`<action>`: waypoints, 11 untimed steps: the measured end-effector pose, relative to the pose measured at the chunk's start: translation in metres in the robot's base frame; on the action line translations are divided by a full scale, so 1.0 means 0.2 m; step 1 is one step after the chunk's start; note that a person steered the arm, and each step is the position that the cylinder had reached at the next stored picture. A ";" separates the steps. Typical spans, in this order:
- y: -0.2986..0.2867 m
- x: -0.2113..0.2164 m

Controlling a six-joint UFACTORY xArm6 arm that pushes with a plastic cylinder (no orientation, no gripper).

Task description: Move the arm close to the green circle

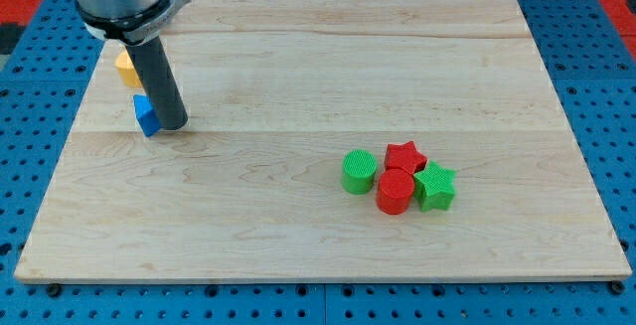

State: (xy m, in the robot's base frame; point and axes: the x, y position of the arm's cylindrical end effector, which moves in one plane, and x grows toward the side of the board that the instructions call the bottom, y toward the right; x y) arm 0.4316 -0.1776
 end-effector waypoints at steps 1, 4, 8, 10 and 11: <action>-0.22 0.00; 0.36 0.09; 0.68 0.13; 1.24 0.22; 1.29 0.14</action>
